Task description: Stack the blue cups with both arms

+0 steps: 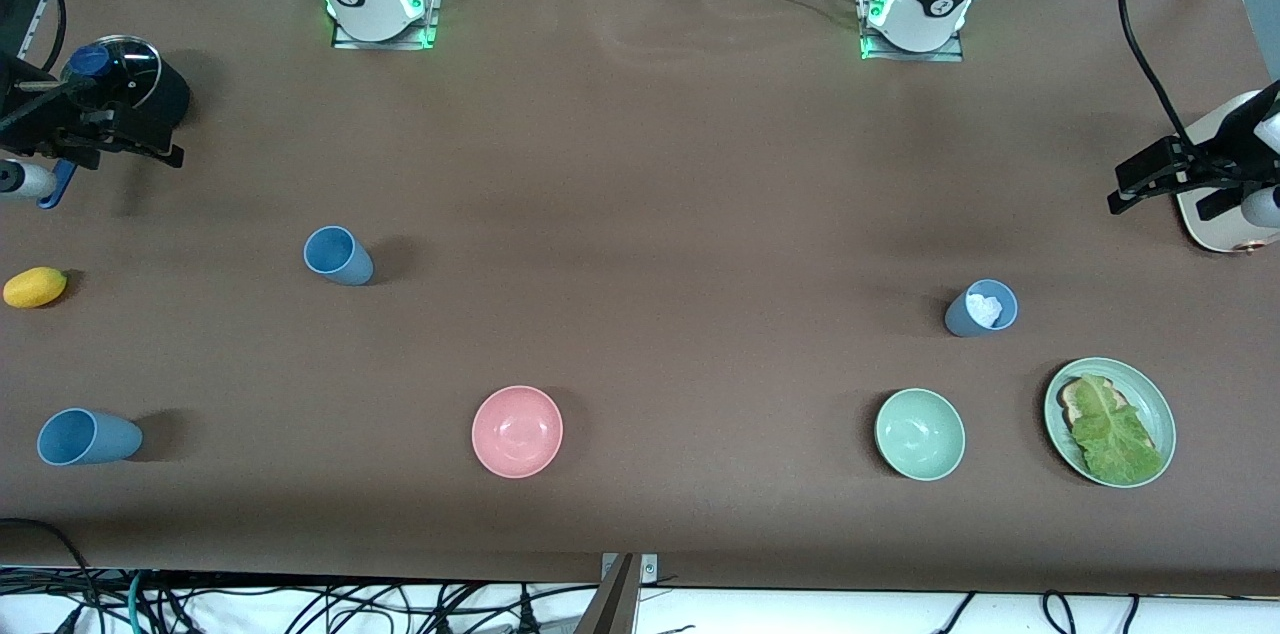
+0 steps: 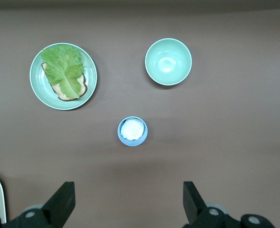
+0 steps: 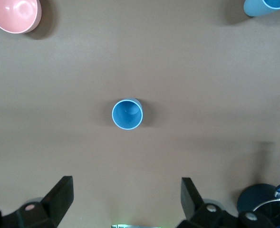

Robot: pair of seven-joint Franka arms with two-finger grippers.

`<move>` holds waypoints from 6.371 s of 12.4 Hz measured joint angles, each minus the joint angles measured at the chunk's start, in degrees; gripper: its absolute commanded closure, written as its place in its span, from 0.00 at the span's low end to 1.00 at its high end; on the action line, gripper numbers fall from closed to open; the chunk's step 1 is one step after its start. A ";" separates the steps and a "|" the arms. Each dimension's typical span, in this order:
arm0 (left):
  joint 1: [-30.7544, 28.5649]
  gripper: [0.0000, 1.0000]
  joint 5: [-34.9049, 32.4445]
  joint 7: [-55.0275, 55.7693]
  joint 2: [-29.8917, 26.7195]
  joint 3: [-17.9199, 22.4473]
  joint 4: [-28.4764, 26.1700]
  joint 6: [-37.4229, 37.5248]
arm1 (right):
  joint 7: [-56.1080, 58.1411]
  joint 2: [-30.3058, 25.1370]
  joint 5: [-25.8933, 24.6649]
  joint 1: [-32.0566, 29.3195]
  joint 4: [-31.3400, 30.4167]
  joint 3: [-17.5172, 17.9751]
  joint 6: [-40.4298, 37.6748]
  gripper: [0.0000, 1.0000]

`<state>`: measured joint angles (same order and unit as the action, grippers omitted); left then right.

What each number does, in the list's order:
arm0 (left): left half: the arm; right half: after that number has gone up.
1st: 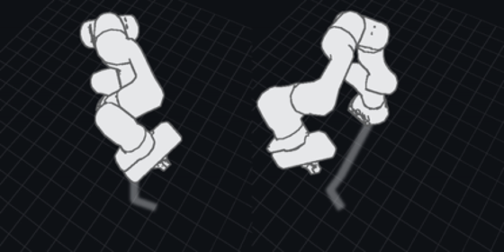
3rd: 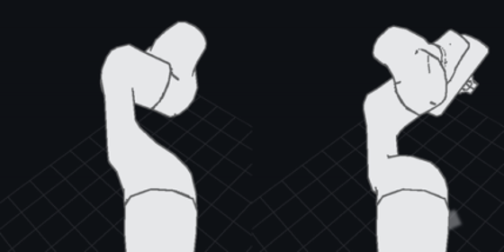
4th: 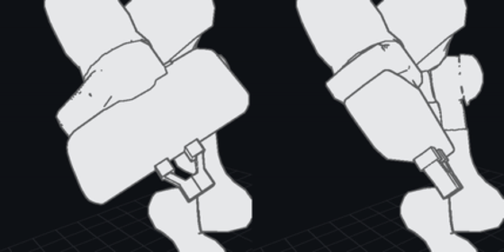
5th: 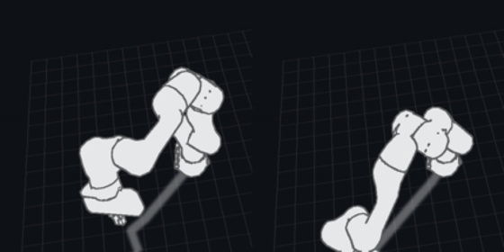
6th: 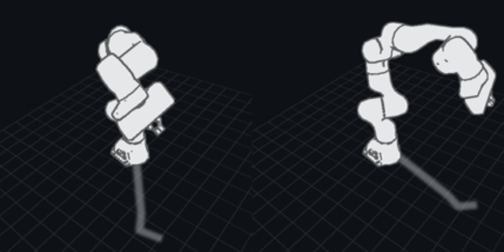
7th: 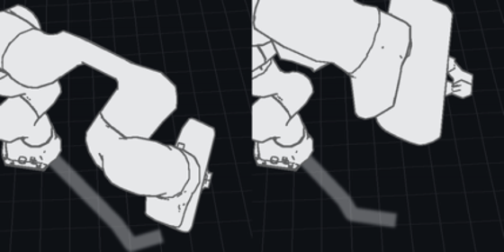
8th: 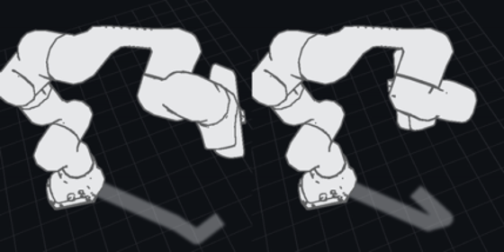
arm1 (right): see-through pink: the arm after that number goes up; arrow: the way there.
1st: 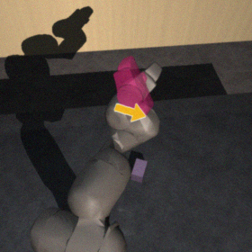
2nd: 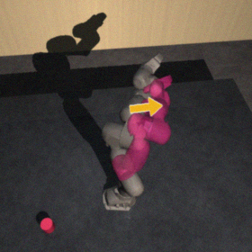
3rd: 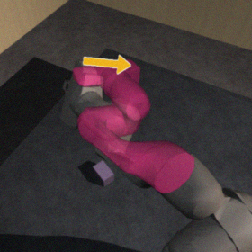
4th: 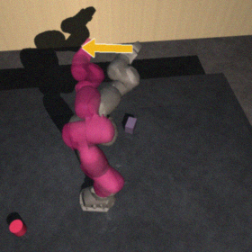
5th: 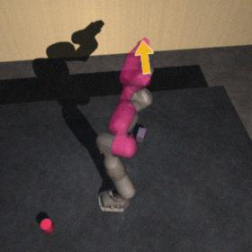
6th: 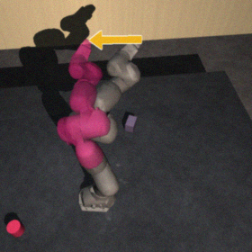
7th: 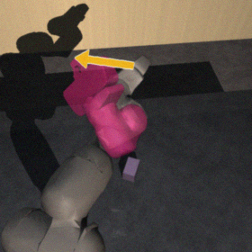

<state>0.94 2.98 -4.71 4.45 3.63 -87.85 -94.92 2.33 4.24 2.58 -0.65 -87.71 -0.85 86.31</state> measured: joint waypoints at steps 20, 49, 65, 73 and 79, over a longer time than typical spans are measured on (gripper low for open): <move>-0.04 0.00 0.00 0.00 0.00 0.00 0.00 0.00 | 0.00 0.08 0.02 0.00 0.00 0.00 0.16 0.00; -1.10 0.00 -0.01 0.03 3.15 0.08 -0.05 0.25 | 0.00 0.21 0.02 0.00 0.00 -0.01 0.17 0.00; -4.82 0.00 -0.01 -0.63 25.02 -1.25 -9.85 -23.28 | 0.03 7.35 -0.05 -0.14 -0.33 -0.21 0.08 0.00; -4.77 1.00 -0.01 -0.63 26.89 -1.60 -10.70 -23.30 | 0.06 8.43 -0.53 -0.34 -9.95 0.05 9.86 0.00; -4.15 1.00 2.09 2.95 26.82 -4.73 -9.67 -23.35 | 0.11 5.71 -0.55 -0.13 -32.25 0.77 36.45 0.00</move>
<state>-3.21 5.07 -1.75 31.27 -1.09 -97.52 -118.27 2.45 9.95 2.03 -0.78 -119.95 -0.08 122.76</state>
